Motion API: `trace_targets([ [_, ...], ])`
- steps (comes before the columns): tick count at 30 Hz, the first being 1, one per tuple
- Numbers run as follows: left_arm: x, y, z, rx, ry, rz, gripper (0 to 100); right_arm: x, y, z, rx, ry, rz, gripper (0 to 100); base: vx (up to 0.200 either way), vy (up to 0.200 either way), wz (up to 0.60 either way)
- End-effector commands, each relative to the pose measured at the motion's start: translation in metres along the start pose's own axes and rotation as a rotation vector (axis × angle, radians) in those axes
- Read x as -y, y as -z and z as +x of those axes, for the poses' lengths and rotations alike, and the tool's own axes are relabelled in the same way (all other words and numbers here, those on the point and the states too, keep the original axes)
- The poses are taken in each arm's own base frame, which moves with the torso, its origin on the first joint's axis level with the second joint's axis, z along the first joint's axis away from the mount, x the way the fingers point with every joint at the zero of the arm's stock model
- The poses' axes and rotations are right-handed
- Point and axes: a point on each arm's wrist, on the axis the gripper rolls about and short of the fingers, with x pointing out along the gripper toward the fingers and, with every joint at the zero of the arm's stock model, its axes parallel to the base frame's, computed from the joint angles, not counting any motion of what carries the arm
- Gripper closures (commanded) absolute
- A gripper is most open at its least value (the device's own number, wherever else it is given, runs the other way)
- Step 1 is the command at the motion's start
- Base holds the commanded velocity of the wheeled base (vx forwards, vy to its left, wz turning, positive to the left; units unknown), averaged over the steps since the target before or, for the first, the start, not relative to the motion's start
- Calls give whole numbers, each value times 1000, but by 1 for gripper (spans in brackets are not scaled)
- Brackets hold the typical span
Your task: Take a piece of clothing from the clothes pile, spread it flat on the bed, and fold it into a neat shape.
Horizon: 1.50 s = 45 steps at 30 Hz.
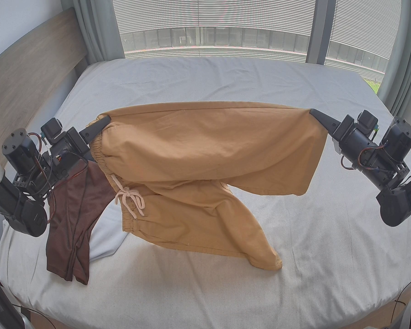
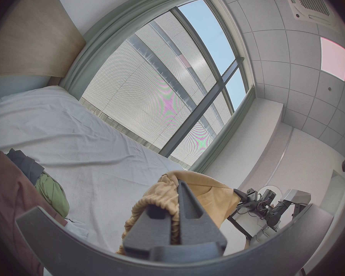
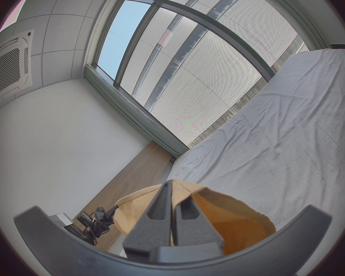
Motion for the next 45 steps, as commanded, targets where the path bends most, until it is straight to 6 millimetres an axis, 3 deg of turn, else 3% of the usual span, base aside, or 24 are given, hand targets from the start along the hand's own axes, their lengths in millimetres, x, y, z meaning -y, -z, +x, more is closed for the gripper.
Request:
trace_targets([
  [1,-9,5,11,4,-5,-5,100,22,8,11,-16,35,9,100,0,0,0],
  [24,-63,33,58,43,-48,-13,100,87,19,50,4,84,5,100,0,0,0],
  [45,-106,54,99,64,-53,-19,100,141,47,87,-27,109,22,100,0,0,0],
])
